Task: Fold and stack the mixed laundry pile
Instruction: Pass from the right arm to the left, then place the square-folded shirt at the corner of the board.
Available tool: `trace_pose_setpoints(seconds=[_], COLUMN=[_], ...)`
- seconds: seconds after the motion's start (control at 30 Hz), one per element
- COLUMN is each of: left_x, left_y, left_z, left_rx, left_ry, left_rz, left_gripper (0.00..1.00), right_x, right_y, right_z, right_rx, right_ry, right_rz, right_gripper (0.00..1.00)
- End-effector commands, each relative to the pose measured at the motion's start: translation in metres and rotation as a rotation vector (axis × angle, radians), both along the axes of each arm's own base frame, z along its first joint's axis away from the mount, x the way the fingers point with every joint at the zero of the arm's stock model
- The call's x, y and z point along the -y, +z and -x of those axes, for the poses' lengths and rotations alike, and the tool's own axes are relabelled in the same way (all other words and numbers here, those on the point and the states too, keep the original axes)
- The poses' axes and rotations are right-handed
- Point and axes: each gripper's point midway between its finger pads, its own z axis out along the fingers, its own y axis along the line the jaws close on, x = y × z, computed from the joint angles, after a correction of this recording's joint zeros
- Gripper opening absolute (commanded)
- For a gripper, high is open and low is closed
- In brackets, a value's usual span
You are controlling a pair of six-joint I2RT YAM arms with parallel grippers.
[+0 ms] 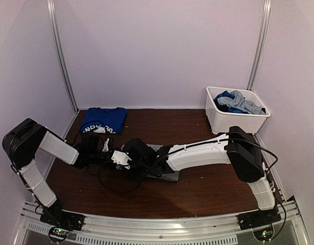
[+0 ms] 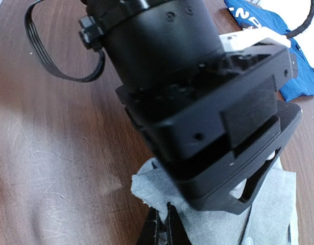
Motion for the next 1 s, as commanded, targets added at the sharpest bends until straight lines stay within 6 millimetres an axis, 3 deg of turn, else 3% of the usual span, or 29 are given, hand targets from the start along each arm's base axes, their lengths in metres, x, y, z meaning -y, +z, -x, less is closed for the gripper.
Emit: trace_pose_setpoints(seconds=[0.0,0.3,0.4,0.5,0.6,0.7,0.83,0.97], left_x=[0.01,0.016,0.015,0.015,0.011,0.008,0.003,0.003], left_y=[0.01,-0.009,-0.01,-0.011,-0.01,-0.005,0.013,0.036], left_z=[-0.021,-0.04,-0.044,-0.051,-0.065,-0.086,-0.124,-0.165], left_rx=[0.06,0.034,0.047,0.065,0.091,0.147,0.221,0.316], left_ry=[0.004,0.039,0.045,0.03,0.005,-0.054,-0.079,-0.115], left_rz=[0.018,0.021,0.003,-0.047,-0.168,-0.324,-0.501,-0.65], left_gripper=[0.53,0.44,0.3,0.02,0.0,0.0,0.0,0.0], right_x=[-0.009,-0.005,-0.004,0.005,0.029,0.068,0.117,0.158], right_y=[0.029,0.024,0.025,0.034,0.067,0.089,0.106,0.109], right_z=[0.002,-0.004,-0.006,-0.008,-0.015,-0.021,-0.022,-0.019], right_rx=[0.055,0.064,0.065,0.055,0.038,0.003,-0.03,-0.042], right_ry=[-0.006,-0.047,-0.067,-0.092,-0.151,-0.219,-0.287,-0.352], right_rz=[-0.058,-0.047,-0.048,-0.066,-0.134,-0.195,-0.247,-0.263], right_gripper=[0.0,0.0,0.01,0.15,0.41,0.67,0.73,0.75])
